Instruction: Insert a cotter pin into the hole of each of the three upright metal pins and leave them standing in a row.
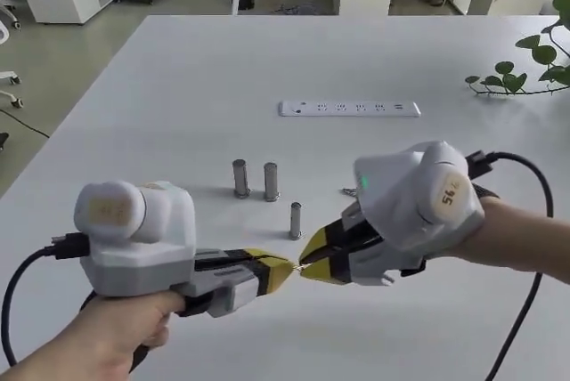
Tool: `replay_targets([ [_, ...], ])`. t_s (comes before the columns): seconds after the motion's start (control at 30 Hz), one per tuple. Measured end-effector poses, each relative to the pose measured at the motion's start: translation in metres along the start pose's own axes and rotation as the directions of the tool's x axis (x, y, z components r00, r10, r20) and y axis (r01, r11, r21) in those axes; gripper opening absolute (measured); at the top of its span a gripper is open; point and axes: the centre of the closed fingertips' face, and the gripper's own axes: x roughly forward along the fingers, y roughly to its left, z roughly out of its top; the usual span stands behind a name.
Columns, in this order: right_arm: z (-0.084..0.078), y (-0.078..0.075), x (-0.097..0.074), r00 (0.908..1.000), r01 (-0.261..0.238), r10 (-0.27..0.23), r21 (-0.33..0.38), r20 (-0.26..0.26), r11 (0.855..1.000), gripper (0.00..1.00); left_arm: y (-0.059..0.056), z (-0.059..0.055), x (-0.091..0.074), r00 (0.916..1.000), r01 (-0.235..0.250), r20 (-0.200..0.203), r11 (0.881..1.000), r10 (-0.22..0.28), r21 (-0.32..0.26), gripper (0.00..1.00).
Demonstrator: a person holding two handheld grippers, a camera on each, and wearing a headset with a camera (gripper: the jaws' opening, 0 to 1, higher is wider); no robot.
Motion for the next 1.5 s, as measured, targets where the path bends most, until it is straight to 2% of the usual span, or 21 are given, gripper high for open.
replay_targets([
  [0.07, 0.000, -0.002, -0.002, 0.9999, 0.002, -0.003, 0.043, 0.017, 0.999, 0.02, 0.001, -0.004, 0.000, 0.9998, -0.007, -0.019, 0.999, 0.007, 0.044, 0.00],
  [0.2, 0.000, -0.001, -0.004, 0.9988, -0.013, 0.008, 0.119, 0.049, 0.993, 0.05, -0.001, -0.004, 0.000, 0.9998, 0.016, -0.011, 0.997, -0.015, 0.082, 0.00],
  [0.27, -0.002, -0.001, -0.006, 0.9979, -0.024, 0.013, 0.169, 0.064, 0.985, 0.05, -0.003, -0.004, 0.000, 0.9997, 0.024, -0.010, 0.993, -0.023, 0.113, 0.00],
  [0.33, -0.002, 0.000, -0.009, 0.9960, -0.046, 0.029, 0.208, 0.085, 0.977, 0.06, -0.004, -0.004, 0.000, 0.9994, 0.035, -0.011, 0.992, -0.034, 0.119, 0.00],
  [0.37, -0.002, 0.002, -0.010, 0.9938, -0.064, 0.039, 0.240, 0.104, 0.969, 0.06, -0.006, -0.004, -0.001, 0.9989, 0.046, -0.010, 0.990, -0.045, 0.130, 0.00],
  [0.6, -0.005, 0.010, -0.016, 0.9858, -0.123, 0.082, 0.299, 0.146, 0.946, 0.07, -0.020, 0.001, -0.003, 0.9927, 0.114, 0.016, 0.976, -0.119, 0.185, 0.00],
  [0.7, -0.003, 0.016, -0.017, 0.9825, -0.147, 0.105, 0.291, 0.154, 0.945, 0.07, -0.026, 0.000, -0.003, 0.9892, 0.141, 0.008, 0.966, -0.147, 0.218, 0.00],
  [0.97, 0.002, 0.034, -0.019, 0.9707, -0.214, 0.179, 0.239, 0.160, 0.947, 0.05, -0.038, -0.005, -0.002, 0.9802, 0.193, -0.004, 0.950, -0.198, 0.247, 0.00],
  [1.1, -0.001, 0.036, -0.017, 0.9699, -0.223, 0.194, 0.223, 0.148, 0.949, 0.03, -0.040, -0.005, -0.004, 0.9773, 0.204, 0.001, 0.945, -0.212, 0.255, 0.00],
  [1.2, -0.002, 0.037, -0.016, 0.9683, -0.231, 0.202, 0.219, 0.146, 0.948, 0.03, -0.046, -0.004, -0.006, 0.9706, 0.229, 0.013, 0.939, -0.240, 0.255, 0.00],
  [1.4, 0.001, 0.040, -0.016, 0.9637, -0.248, 0.219, 0.202, 0.152, 0.948, 0.00, -0.048, -0.005, -0.007, 0.9669, 0.243, 0.014, 0.937, -0.255, 0.251, 0.00],
  [1.5, 0.001, 0.042, -0.016, 0.9628, -0.251, 0.225, 0.189, 0.149, 0.949, 0.00, -0.048, -0.006, -0.008, 0.9660, 0.247, 0.017, 0.940, -0.258, 0.235, 0.00],
])
